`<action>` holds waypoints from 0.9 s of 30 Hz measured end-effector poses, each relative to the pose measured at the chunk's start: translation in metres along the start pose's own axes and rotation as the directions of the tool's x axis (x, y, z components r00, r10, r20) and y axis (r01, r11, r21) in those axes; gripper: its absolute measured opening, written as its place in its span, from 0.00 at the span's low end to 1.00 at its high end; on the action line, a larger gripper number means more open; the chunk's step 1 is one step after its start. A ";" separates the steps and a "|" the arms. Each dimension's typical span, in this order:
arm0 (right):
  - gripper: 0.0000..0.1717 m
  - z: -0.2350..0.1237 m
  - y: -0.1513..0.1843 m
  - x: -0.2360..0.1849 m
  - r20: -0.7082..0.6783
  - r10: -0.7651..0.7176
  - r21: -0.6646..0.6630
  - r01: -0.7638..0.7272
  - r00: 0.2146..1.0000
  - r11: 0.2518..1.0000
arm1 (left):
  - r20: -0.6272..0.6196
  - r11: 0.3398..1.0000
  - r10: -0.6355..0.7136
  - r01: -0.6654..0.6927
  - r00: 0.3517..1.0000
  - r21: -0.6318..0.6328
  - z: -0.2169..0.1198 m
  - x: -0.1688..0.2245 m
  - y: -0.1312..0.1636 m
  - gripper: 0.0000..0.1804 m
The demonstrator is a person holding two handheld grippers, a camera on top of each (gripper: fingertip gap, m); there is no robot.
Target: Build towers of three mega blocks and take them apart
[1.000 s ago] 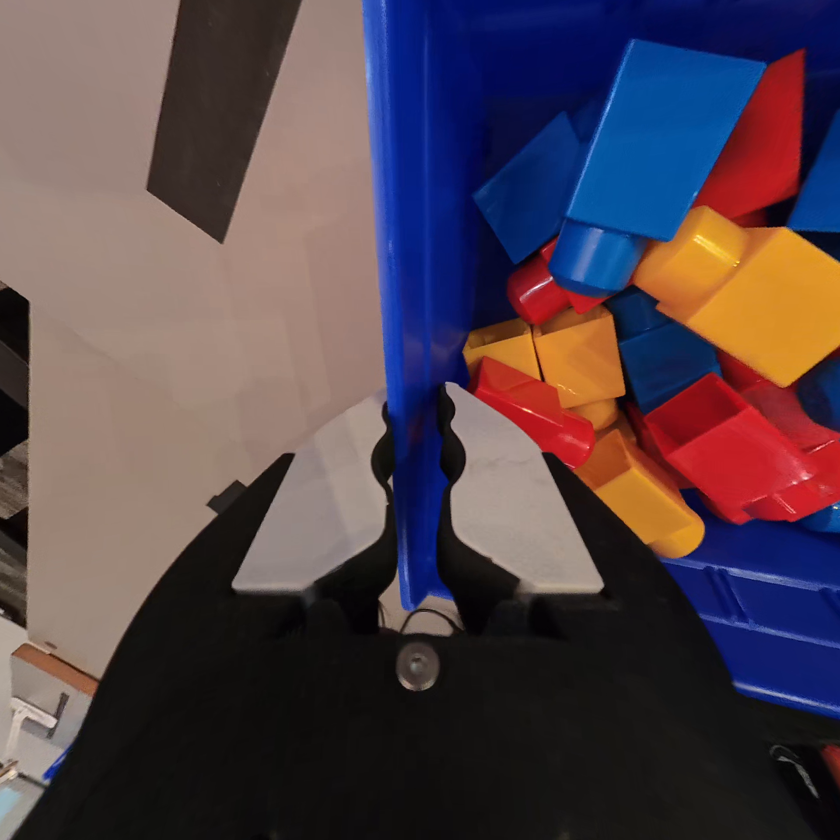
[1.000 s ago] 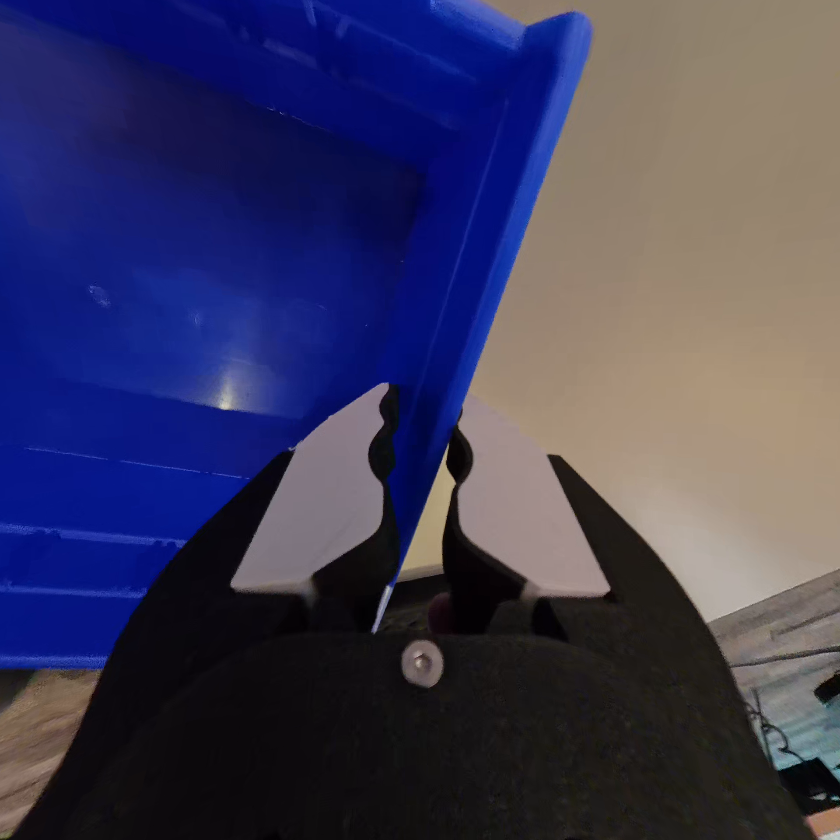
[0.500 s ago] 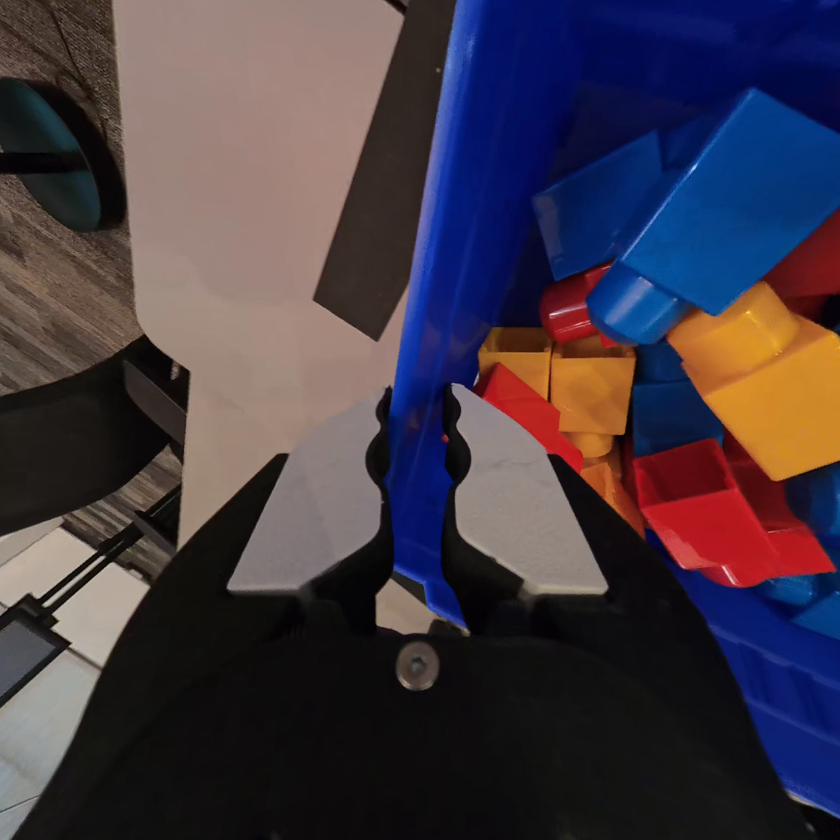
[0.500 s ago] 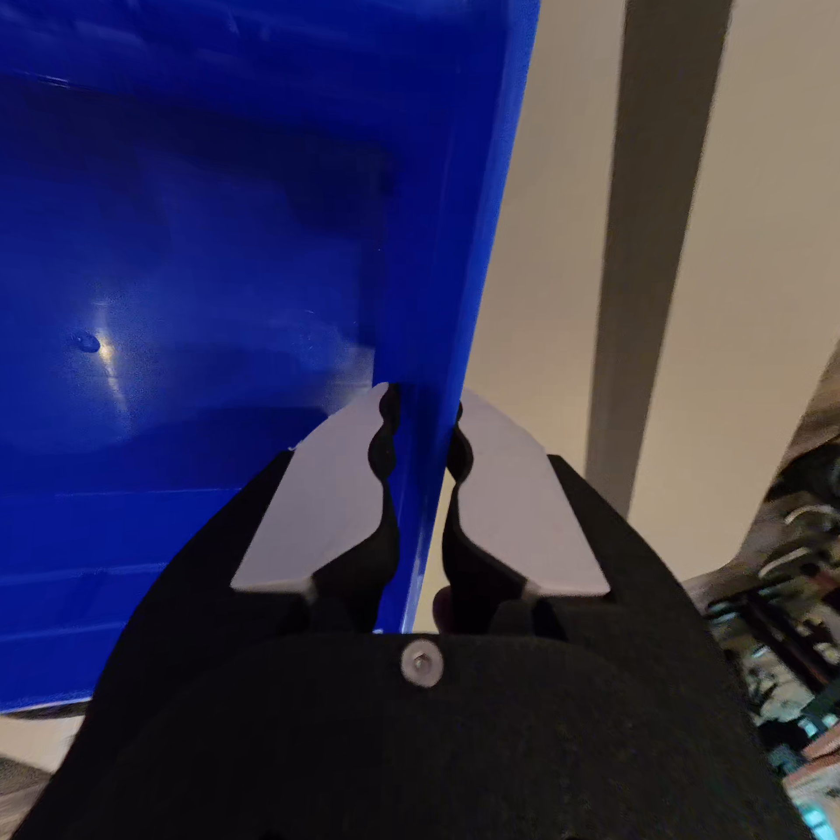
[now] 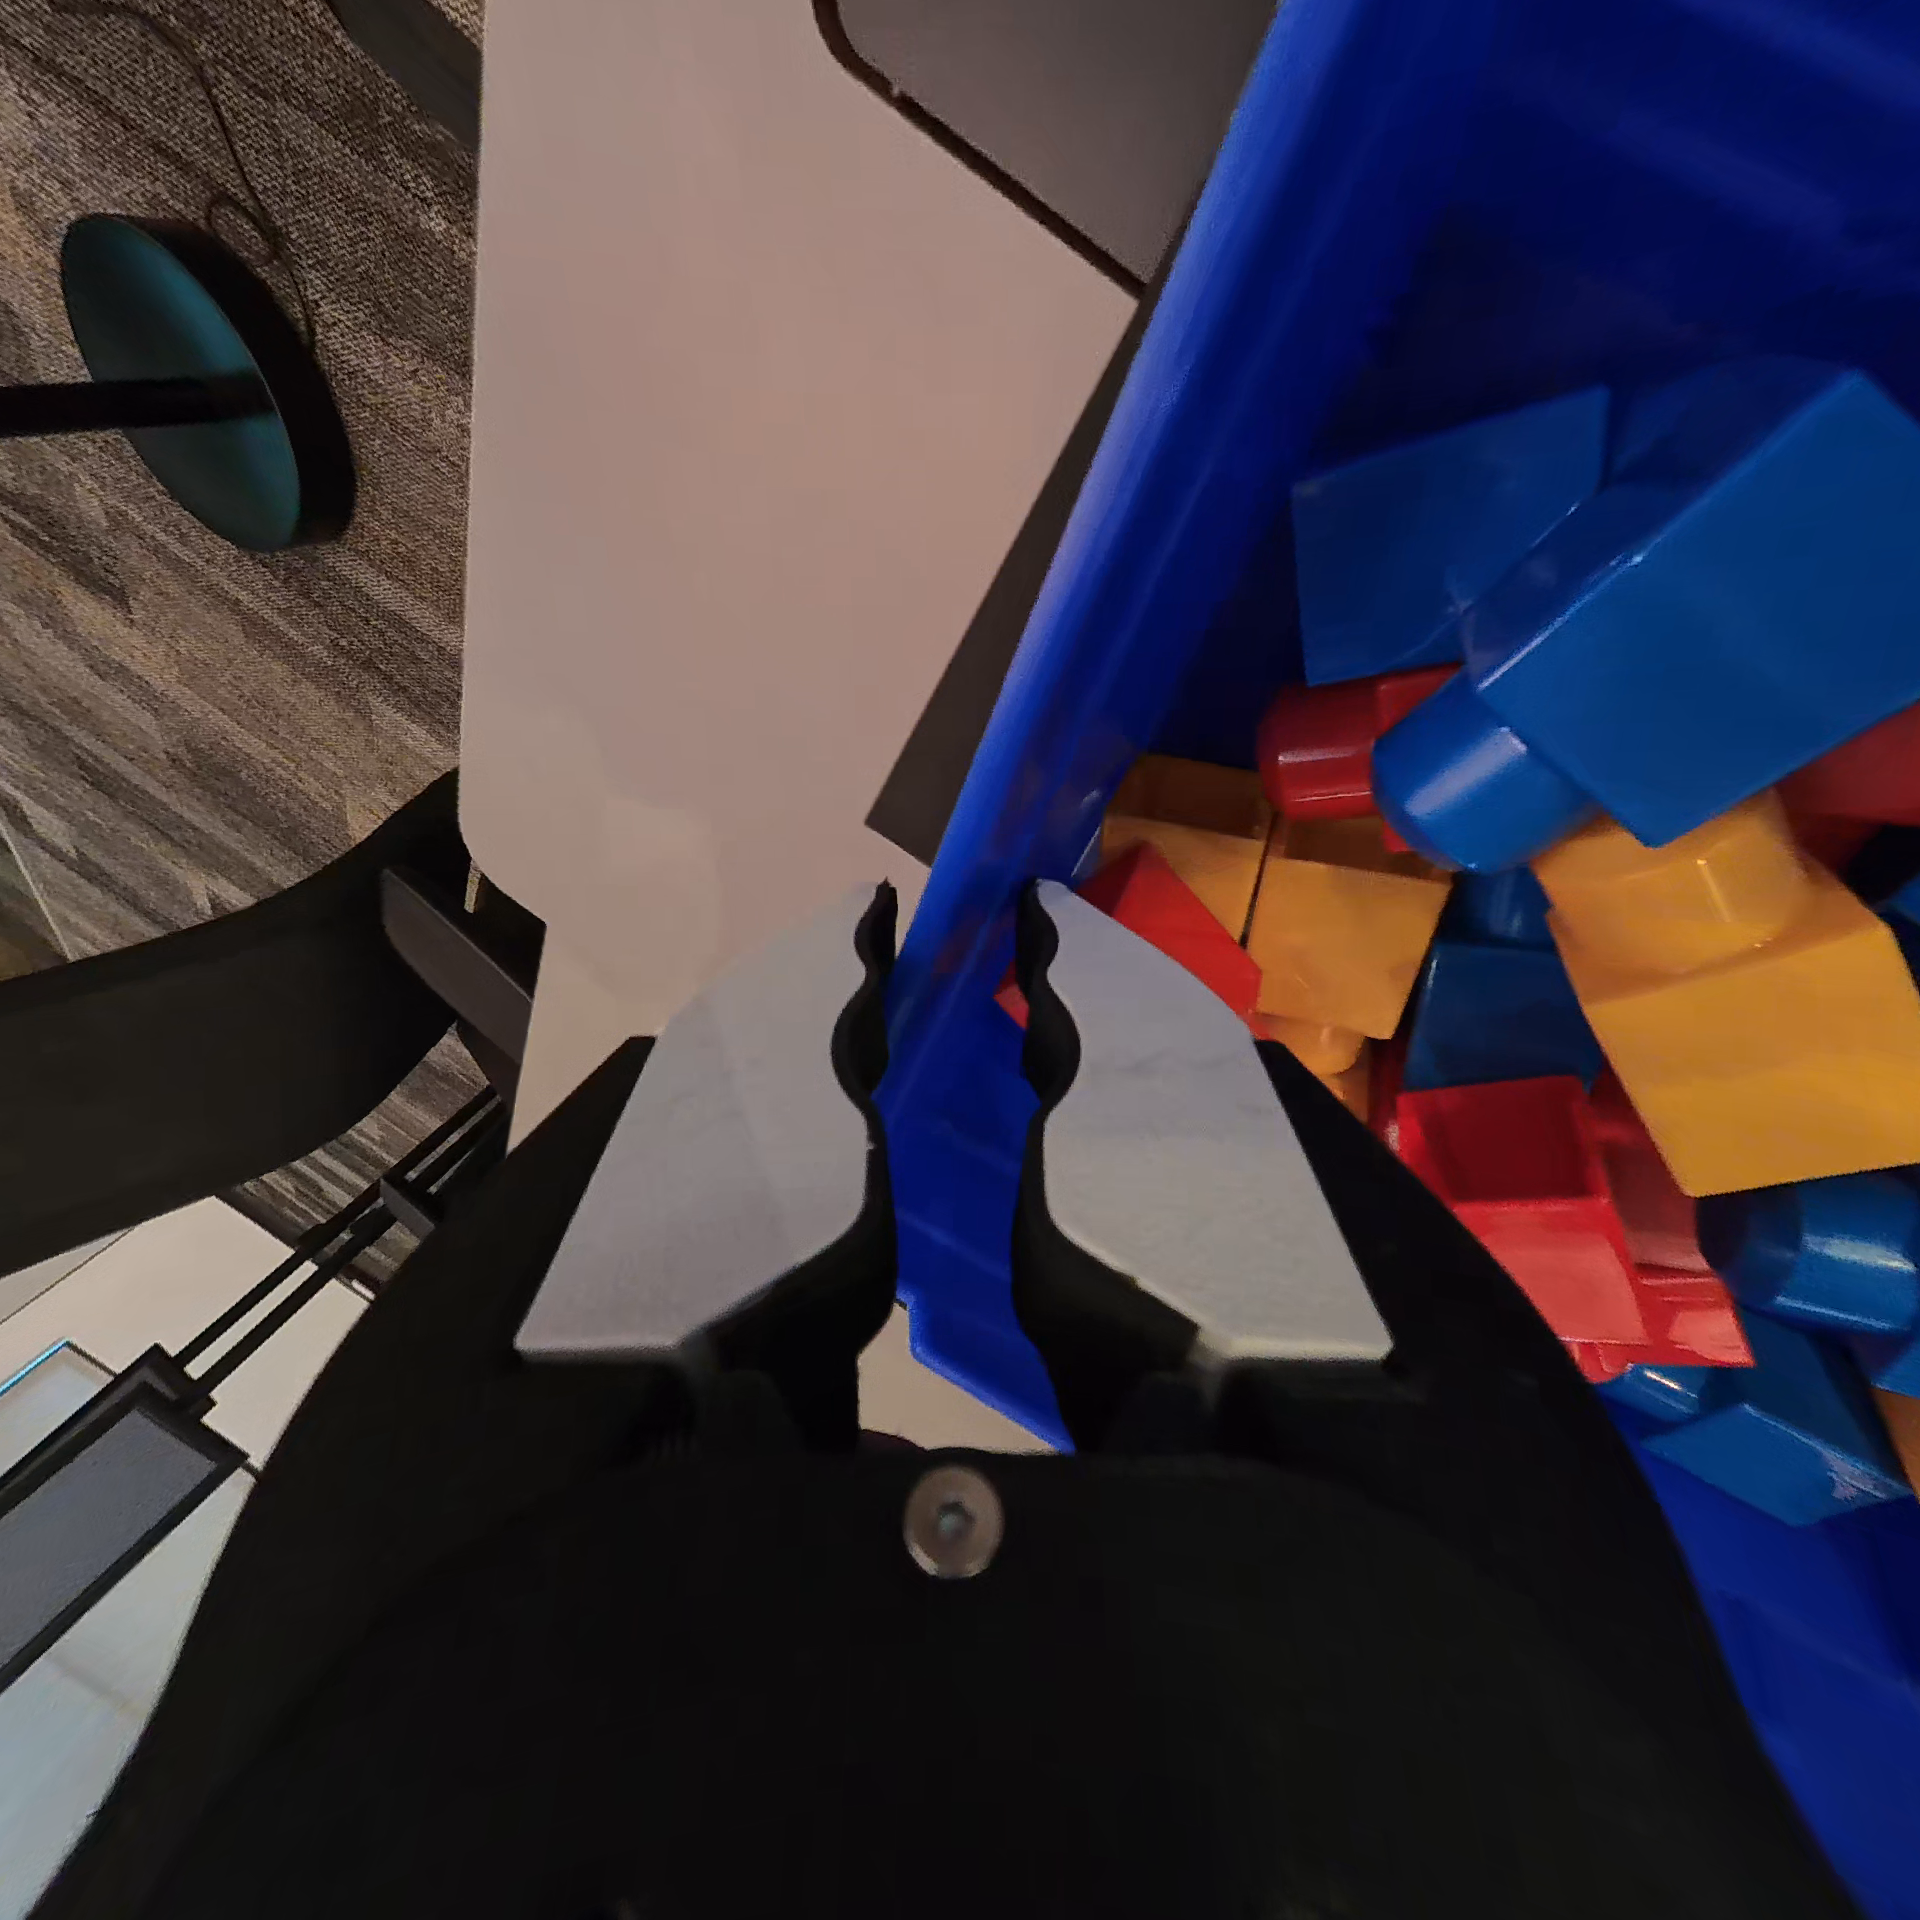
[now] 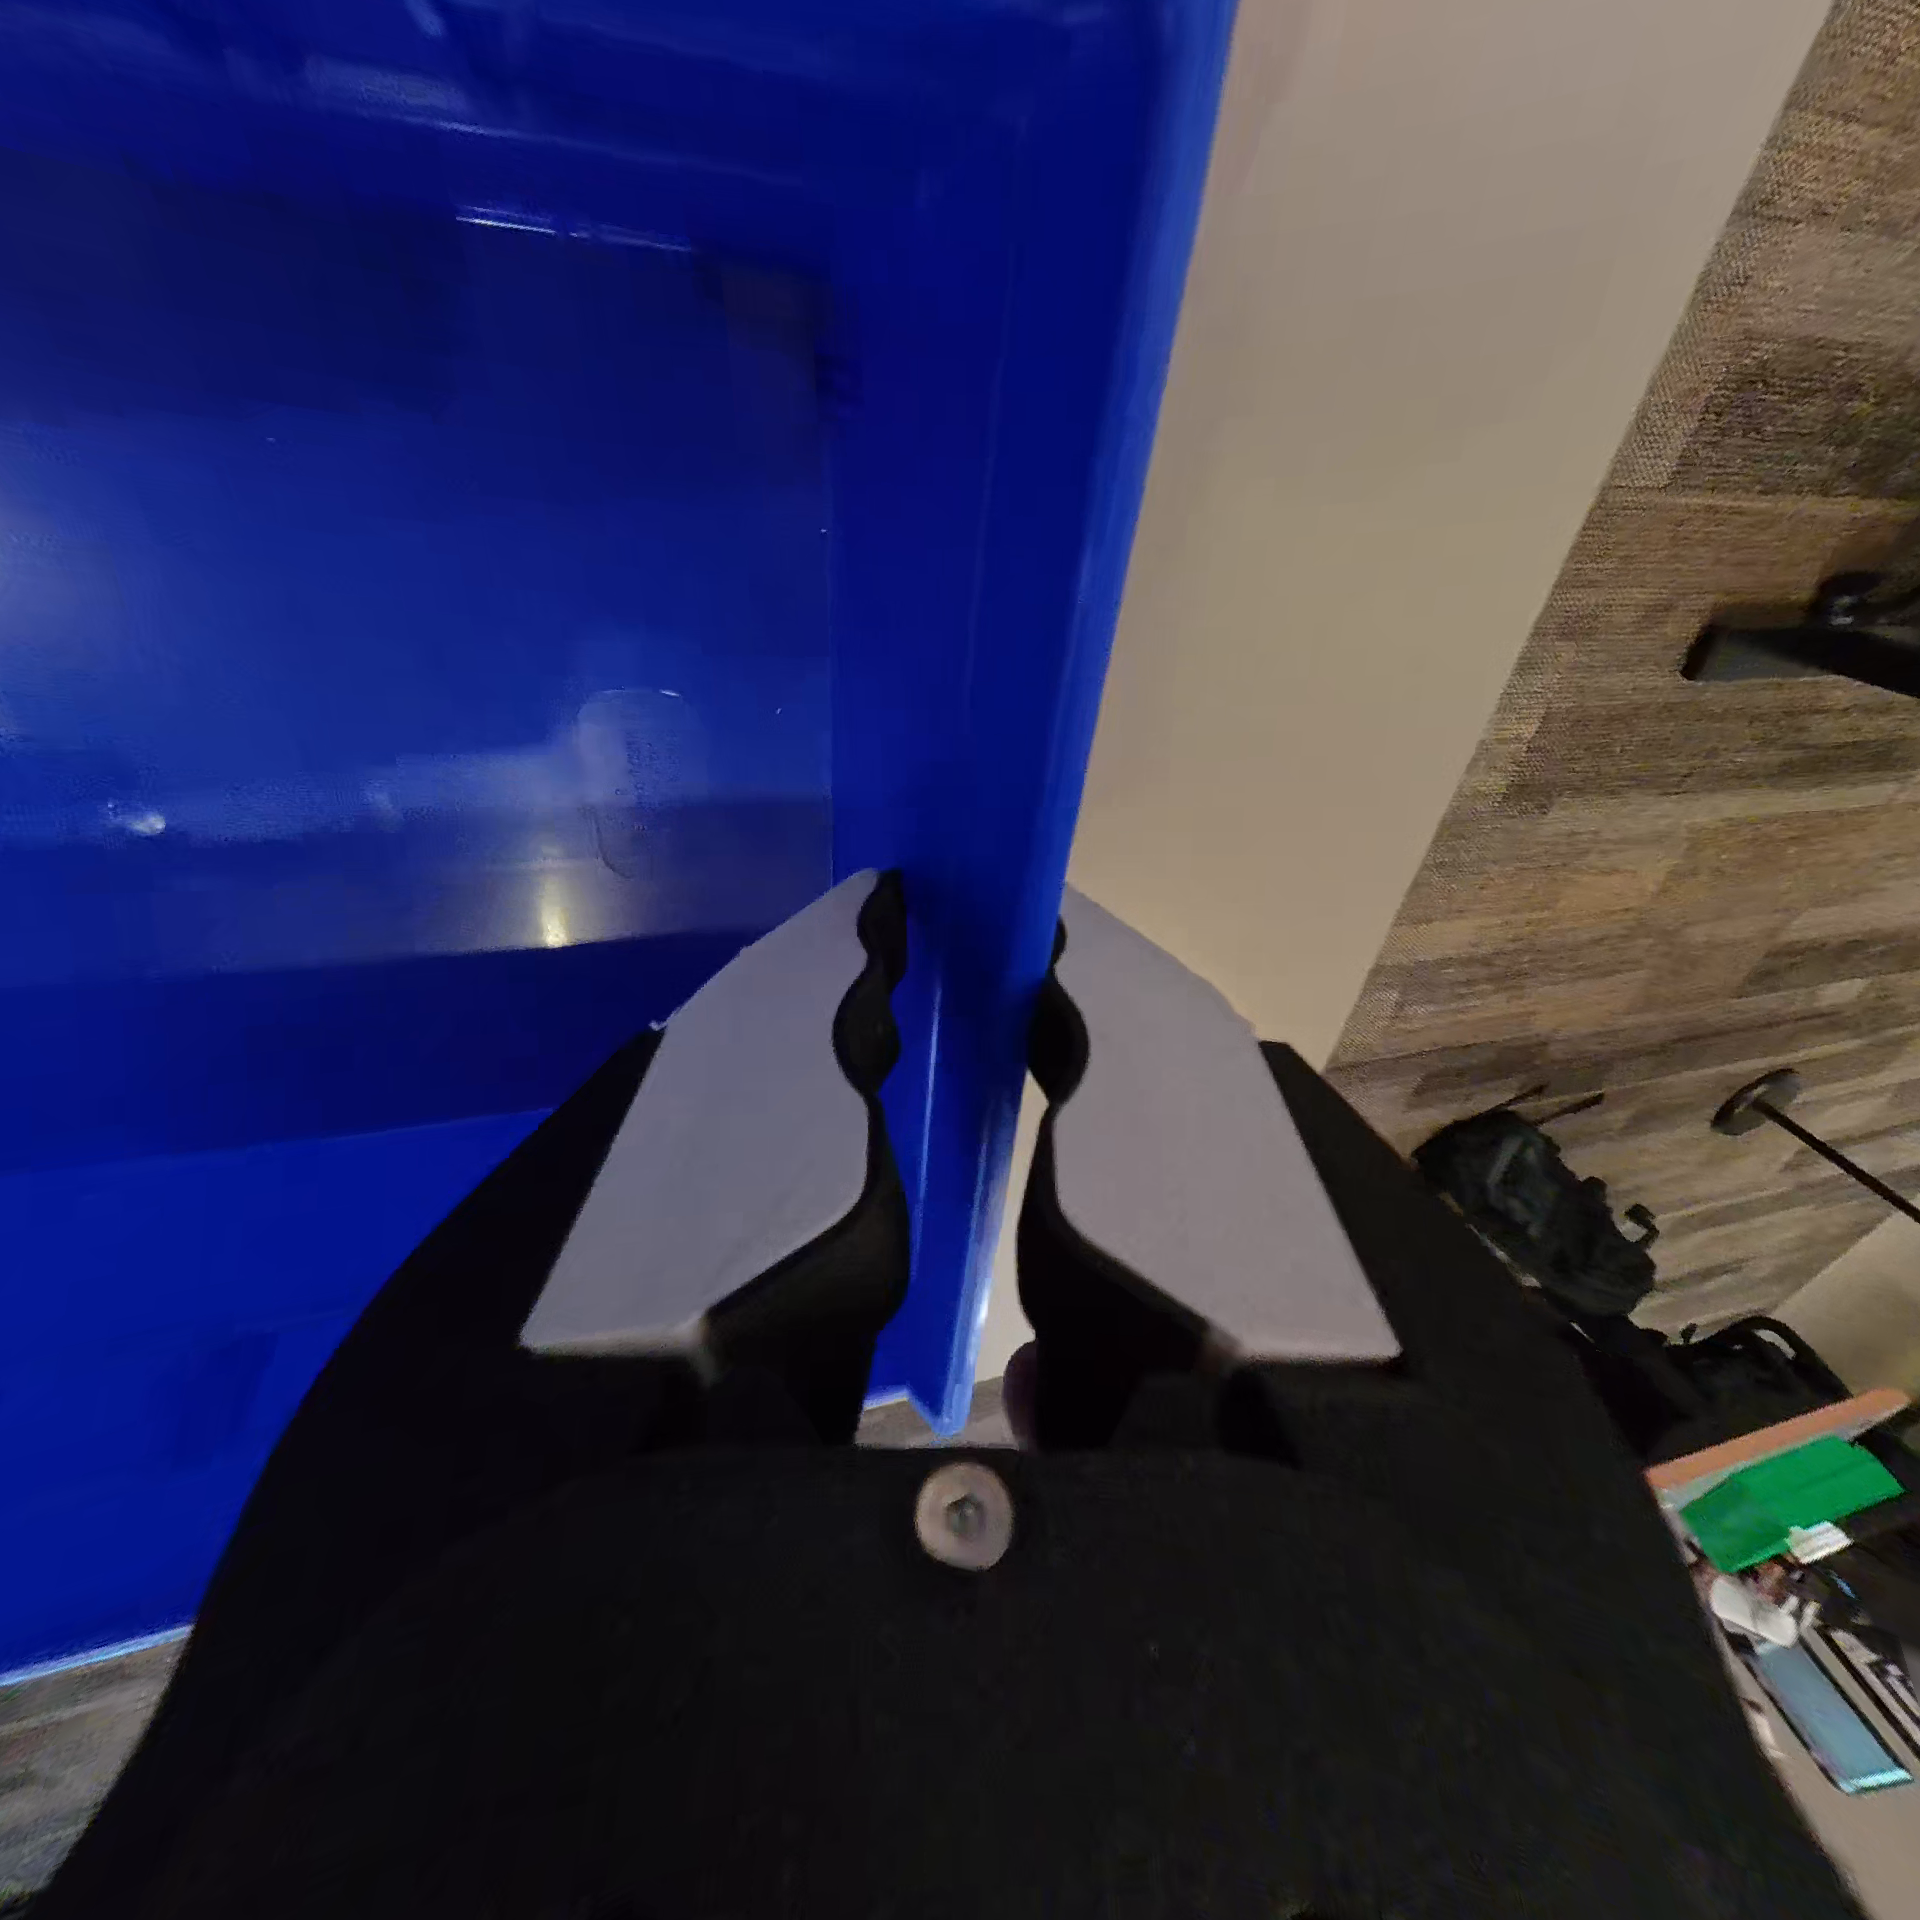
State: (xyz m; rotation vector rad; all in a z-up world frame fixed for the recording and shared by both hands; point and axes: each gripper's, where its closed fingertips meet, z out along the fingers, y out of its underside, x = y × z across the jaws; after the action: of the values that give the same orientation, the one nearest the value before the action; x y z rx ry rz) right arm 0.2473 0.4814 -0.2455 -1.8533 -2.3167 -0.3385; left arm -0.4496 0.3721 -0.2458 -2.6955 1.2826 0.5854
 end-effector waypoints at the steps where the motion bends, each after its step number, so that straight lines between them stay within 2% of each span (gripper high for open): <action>1: 0.13 0.001 0.001 0.005 0.003 -0.001 0.001 0.001 1.000 1.000 | -0.002 1.000 0.004 -0.004 1.000 -0.002 0.001 -0.001 -0.001 0.12; 16: 0.14 0.011 0.015 0.033 -0.021 0.059 -0.006 -0.059 0.998 0.998 | 0.020 1.000 0.016 -0.016 1.000 0.006 0.010 -0.027 -0.019 0.12; 27: 0.14 0.012 0.015 0.033 -0.020 0.072 -0.017 -0.072 0.997 0.997 | 0.066 0.992 0.119 -0.121 0.991 0.027 0.009 -0.028 -0.027 0.12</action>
State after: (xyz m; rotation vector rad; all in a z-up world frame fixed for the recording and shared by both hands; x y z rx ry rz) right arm 0.2545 0.5188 -0.2469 -1.9272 -2.2348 -0.3666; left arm -0.4478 0.4115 -0.2452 -2.5661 1.4320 0.6540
